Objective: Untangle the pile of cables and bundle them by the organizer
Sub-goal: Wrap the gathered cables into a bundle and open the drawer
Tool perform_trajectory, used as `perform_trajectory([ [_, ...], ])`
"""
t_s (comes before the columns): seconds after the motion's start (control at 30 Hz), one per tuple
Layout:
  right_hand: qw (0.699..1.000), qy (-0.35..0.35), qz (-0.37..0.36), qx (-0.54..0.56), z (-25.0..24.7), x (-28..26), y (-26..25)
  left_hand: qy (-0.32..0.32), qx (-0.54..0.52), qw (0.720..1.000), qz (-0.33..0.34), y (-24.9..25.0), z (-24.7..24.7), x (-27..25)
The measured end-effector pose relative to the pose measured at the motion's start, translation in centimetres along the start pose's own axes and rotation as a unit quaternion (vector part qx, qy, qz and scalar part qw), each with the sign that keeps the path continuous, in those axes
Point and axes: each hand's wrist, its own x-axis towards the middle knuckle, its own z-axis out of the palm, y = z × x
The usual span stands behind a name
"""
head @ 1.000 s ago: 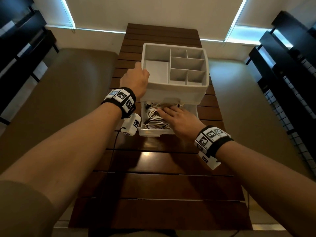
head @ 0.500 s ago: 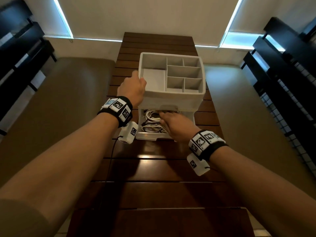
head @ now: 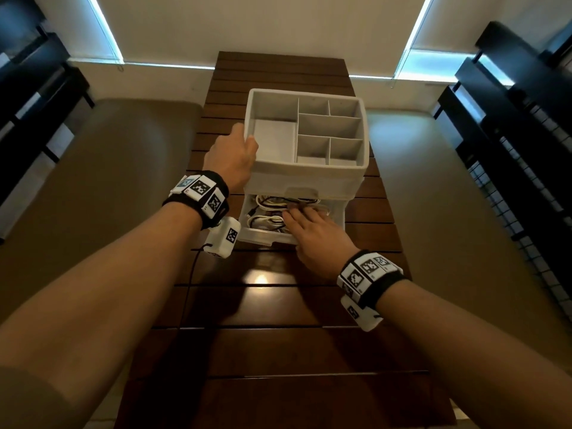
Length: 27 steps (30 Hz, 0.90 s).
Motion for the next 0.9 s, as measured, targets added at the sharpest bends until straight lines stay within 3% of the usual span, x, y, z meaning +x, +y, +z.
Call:
perform_trajectory([
  [0.2, 0.998, -0.02, 0.029, 0.045, -0.3, 2.2, 2.4, -0.009, -0.016, 1.0, 0.0, -0.2, -0.4, -0.3],
  [0.47, 0.975, 0.137, -0.017, 0.172, 1.3, -1.1, 2.3, -0.037, -0.072, 0.997, 0.006, -0.5, -0.4, -1.6],
  [0.57, 0.973, 0.173, -0.025, 0.149, 1.7, -1.9, 2.3, -0.043, -0.079, 0.996, 0.014, -0.2, -0.5, -1.8],
  [0.73, 0.985, 0.166, -0.041, 0.04, 0.8, -1.8, 2.0, -0.04, -0.069, 0.997, 0.023, -0.1, -0.3, -1.7],
  [0.9, 0.978, 0.206, 0.021, -0.019, 1.7, -2.5, 1.1, -0.016, -0.034, 0.999, 0.03, -0.3, 0.1, -1.9],
])
